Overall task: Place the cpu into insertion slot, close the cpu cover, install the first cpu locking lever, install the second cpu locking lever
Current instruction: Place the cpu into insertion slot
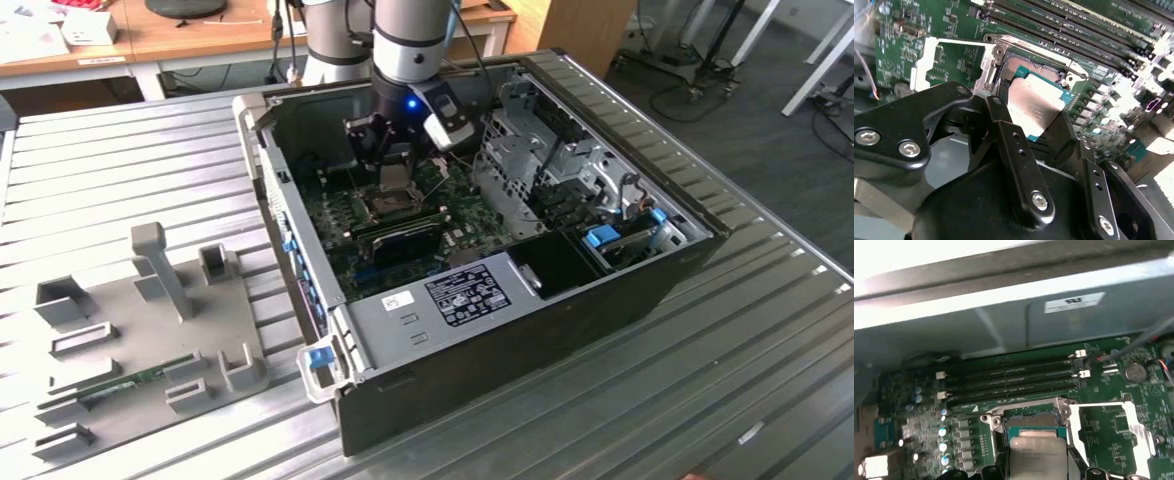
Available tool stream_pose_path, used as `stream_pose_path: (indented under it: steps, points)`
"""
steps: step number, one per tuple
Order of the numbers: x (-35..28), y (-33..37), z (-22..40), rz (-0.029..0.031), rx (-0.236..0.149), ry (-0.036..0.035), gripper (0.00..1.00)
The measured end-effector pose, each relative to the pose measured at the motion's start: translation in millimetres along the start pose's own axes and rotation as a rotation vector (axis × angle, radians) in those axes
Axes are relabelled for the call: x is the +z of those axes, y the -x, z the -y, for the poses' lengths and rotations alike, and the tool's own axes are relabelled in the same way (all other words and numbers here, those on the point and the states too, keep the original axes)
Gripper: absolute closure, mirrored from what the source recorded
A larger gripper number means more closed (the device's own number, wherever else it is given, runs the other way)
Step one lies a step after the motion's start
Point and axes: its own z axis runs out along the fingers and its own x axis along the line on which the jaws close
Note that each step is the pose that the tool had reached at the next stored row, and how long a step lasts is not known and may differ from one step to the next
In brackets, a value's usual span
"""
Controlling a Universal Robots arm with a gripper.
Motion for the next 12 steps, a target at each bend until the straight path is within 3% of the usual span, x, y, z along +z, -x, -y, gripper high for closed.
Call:
stream_pose_path:
  steps: [10,12]
  points:
    - [1.6,0.0,0.1,0.0166,0.181,0.0008,0.46]
    - [2.1,0.0,0.2,0.0217,0.236,0.001,0.46]
